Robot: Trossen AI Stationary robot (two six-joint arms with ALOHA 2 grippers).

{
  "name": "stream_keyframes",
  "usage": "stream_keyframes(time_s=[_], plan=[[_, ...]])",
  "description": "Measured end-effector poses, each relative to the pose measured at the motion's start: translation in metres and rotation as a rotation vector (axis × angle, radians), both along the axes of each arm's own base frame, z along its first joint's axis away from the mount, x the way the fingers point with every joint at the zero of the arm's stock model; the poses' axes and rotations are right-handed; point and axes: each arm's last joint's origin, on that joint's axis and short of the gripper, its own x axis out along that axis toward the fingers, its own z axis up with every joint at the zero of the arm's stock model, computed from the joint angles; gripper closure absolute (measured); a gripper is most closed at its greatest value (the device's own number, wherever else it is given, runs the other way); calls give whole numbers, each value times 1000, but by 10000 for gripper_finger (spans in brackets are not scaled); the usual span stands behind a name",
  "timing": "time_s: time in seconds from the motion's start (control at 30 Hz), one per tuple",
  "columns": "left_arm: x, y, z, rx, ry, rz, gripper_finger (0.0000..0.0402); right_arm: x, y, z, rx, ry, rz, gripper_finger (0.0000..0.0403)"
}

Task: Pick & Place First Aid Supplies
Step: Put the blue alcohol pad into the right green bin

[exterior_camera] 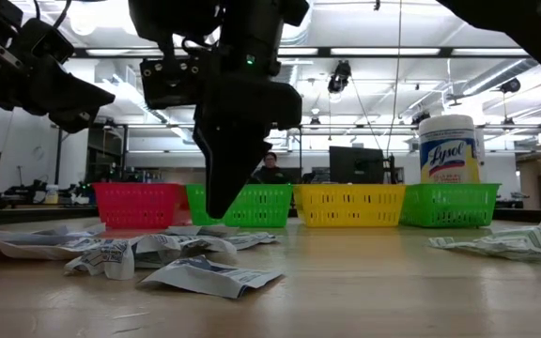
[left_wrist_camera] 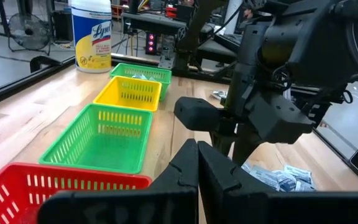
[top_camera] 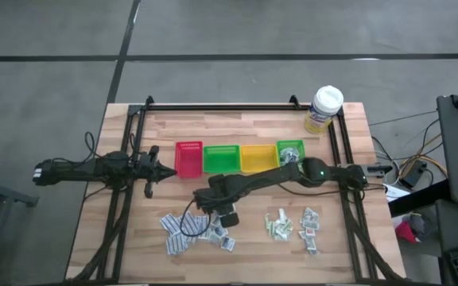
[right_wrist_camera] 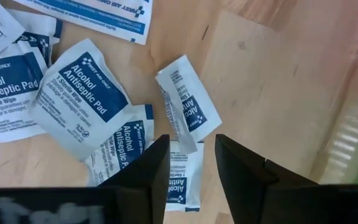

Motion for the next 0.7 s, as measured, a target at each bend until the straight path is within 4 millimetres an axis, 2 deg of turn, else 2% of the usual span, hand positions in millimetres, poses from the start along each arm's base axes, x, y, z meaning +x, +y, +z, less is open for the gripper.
stream_keyframes(time_s=[0.43, 0.7], plan=[[0, 0, 0, -17, 0, 3, 401, 0, -7, -14, 4, 2, -12, 273], [0, 0, 0, -46, 1, 4, 401, 0, -7, -15, 4, 2, -10, 276]])
